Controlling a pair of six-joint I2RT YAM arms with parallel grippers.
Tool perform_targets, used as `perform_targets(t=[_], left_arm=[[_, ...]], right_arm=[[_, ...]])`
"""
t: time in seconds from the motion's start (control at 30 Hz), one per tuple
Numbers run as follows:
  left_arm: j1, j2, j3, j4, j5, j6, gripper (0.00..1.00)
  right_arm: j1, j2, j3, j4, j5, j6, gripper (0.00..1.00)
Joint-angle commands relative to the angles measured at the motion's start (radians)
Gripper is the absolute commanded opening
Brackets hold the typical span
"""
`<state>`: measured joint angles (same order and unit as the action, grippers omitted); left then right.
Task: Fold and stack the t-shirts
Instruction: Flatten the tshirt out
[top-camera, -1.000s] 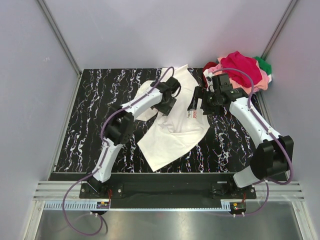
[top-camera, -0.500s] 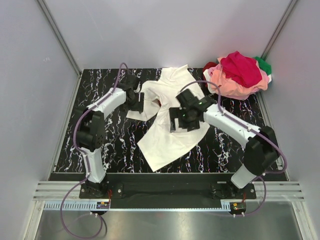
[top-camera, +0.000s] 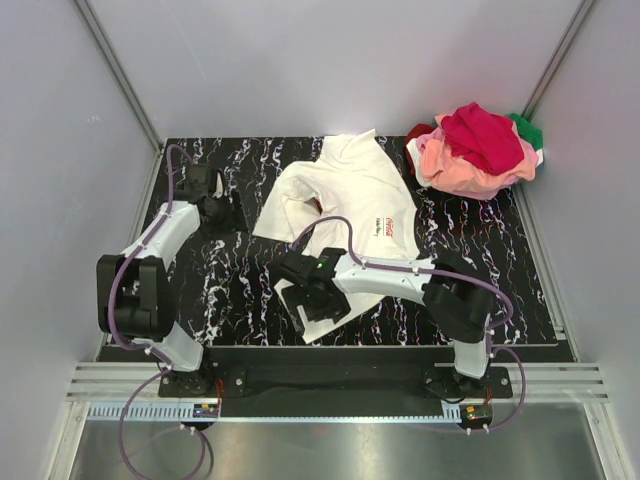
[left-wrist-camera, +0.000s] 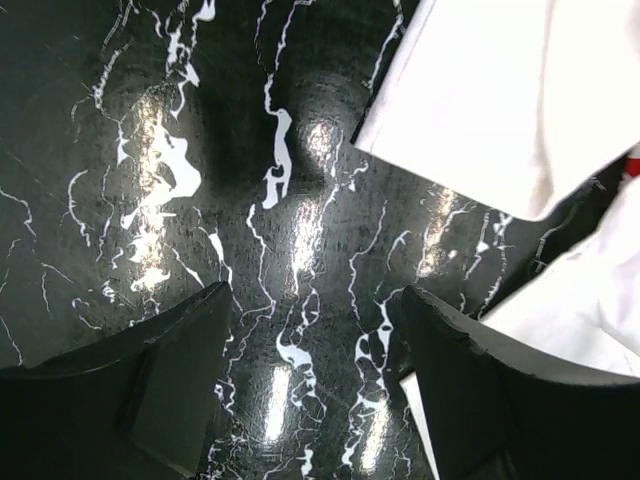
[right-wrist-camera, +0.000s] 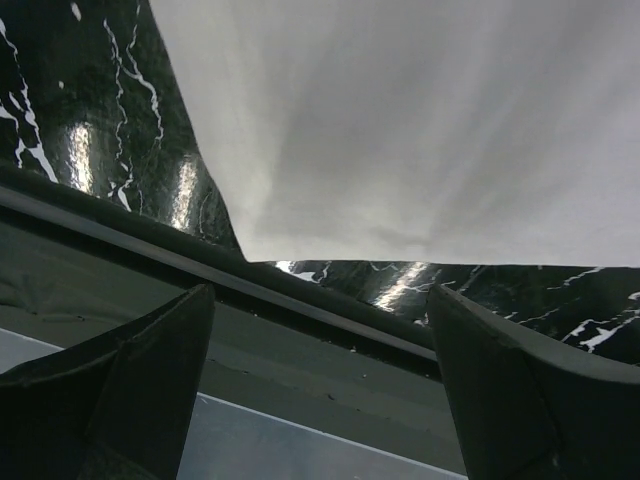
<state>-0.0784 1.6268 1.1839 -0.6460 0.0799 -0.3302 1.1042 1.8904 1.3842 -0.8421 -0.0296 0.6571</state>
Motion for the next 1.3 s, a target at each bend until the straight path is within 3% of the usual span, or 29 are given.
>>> perform_targets(t=[0.0,0.27,0.5,0.53,0.6,0.67,0.73,0.83,0.93,1.1,1.27], left_arm=[[0.017,-0.076,-0.049,0.052,0.060,0.005,0.74],[0.034,-0.120,-0.070,0.039,0.058,0.022,0.72],[0.039,-0.147,-0.113,0.055,0.052,0.017,0.72],[0.039,-0.148,-0.112,0.054,0.052,0.019,0.71],[0.039,-0.156,-0.107,0.048,0.047,0.022,0.68],[0.037,-0.186,-0.106,0.042,0.050,0.026,0.65],[0.035,-0.238,-0.107,0.034,0.050,0.026,0.54],[0.025,-0.297,-0.112,0.028,0.043,0.023,0.52],[-0.007,-0.301,-0.118,0.040,0.038,0.005,0.52],[-0.095,-0.184,-0.116,0.132,0.053,-0.055,0.68],[-0.210,0.005,-0.005,0.201,0.057,-0.115,0.71]], right_arm=[[0.051,0.045,0.042,0.011,-0.001,0.055,0.94],[0.056,0.142,0.072,-0.035,0.089,0.058,0.77],[0.056,0.190,0.068,-0.049,0.118,0.042,0.32],[0.057,0.185,0.072,-0.052,0.128,0.041,0.16],[0.056,0.142,0.076,-0.074,0.186,0.041,0.00],[0.052,0.031,0.094,-0.161,0.325,0.061,0.00],[0.054,-0.055,0.165,-0.332,0.464,0.102,0.00],[0.051,-0.207,0.267,-0.585,0.772,0.206,0.00],[0.040,-0.333,0.314,-0.750,0.891,0.310,0.00],[-0.035,-0.533,0.244,-0.747,0.942,0.371,0.00],[-0.165,-0.695,0.162,-0.652,0.947,0.319,0.00]])
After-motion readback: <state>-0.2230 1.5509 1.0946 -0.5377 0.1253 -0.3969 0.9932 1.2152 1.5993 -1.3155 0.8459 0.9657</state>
